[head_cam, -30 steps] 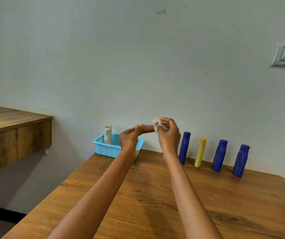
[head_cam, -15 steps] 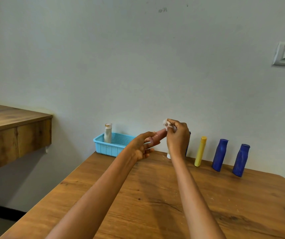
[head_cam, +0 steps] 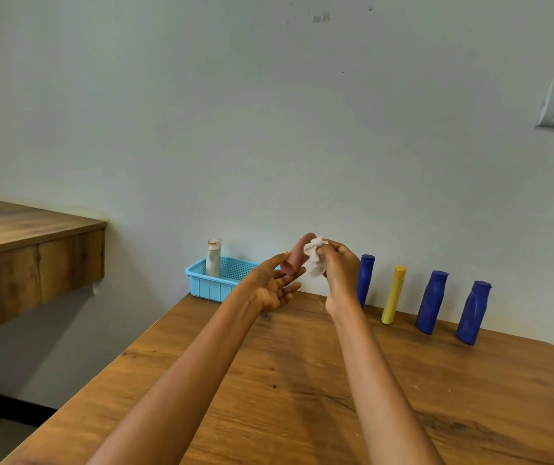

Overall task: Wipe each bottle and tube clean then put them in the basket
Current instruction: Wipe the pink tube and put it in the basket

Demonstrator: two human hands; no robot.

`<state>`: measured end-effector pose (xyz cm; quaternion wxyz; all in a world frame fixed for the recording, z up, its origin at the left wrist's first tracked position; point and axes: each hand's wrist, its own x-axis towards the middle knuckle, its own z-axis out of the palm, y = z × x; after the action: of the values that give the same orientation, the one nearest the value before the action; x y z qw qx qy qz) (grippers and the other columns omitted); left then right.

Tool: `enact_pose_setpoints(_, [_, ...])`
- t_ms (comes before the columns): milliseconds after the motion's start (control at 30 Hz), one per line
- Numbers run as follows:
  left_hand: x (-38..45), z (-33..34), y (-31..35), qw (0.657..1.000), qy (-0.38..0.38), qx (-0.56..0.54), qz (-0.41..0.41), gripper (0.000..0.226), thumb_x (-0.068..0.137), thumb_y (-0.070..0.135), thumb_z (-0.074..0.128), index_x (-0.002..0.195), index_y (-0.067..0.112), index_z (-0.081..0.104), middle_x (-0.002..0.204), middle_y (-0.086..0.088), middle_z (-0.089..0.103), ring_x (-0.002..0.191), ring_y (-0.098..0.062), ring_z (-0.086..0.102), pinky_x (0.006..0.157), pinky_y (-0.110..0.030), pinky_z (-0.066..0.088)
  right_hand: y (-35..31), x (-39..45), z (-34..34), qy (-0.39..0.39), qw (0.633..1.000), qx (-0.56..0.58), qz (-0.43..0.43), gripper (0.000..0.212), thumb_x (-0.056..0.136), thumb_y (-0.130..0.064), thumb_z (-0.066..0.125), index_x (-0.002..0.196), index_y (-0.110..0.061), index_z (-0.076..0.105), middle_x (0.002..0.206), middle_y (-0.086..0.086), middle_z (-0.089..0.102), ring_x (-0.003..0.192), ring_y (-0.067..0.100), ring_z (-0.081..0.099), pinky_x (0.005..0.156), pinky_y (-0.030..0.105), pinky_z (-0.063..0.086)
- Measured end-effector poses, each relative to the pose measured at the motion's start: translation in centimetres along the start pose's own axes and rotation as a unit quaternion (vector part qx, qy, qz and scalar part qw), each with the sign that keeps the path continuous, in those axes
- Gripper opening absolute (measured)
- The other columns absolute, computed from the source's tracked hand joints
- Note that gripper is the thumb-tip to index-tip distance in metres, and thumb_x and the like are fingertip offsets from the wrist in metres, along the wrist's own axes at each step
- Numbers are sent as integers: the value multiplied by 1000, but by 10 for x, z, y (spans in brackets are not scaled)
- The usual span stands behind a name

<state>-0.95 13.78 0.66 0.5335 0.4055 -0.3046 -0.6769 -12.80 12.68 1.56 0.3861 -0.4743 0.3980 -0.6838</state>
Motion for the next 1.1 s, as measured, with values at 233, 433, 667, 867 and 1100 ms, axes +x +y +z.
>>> enact_pose_setpoints(233, [1, -2, -1, 999, -4, -18, 33, 25, 87, 28, 61, 99, 7, 57, 94, -7, 68, 83, -22, 62, 71, -27, 46, -1, 1, -9, -18, 966, 193, 172, 5, 91, -13, 53, 88, -11, 56, 91, 12, 59, 81, 21, 60, 80, 37, 54])
enact_pose_setpoints(433, [2, -2, 0, 989, 5, 99, 111, 6, 85, 13, 62, 85, 8, 57, 70, -4, 70, 76, -18, 60, 72, -26, 44, 11, 5, -12, -70, 983, 58, 156, 18, 90, -30, 61, 91, -12, 63, 90, 7, 63, 73, 14, 60, 38, 14, 41])
enact_pose_setpoints(667, [3, -7, 1, 965, 12, 207, 158, 5, 84, 15, 66, 84, 11, 63, 73, -1, 70, 79, -15, 63, 75, -24, 49, 4, 4, -21, -174, 976, -44, 123, 46, 83, -43, 64, 115, -10, 62, 90, 5, 65, 60, 4, 53, 43, 14, 36])
enact_pose_setpoints(867, [-4, -10, 8, 935, -41, 332, 121, 27, 88, 26, 62, 110, 10, 61, 105, -6, 64, 103, -19, 57, 91, -34, 44, 6, 9, -29, -205, 969, -64, 119, 42, 79, -30, 72, 110, -3, 64, 80, 9, 61, 84, 19, 59, 80, 41, 52])
enact_pose_setpoints(1100, [-17, -5, 27, 883, 0, 403, 242, 63, 87, 35, 62, 140, 11, 38, 140, -7, 46, 125, -21, 44, 91, -32, 39, 3, -2, -19, -255, 945, -197, 52, 32, 80, -33, 71, 103, -13, 63, 82, 0, 64, 72, 10, 57, 47, 18, 37])
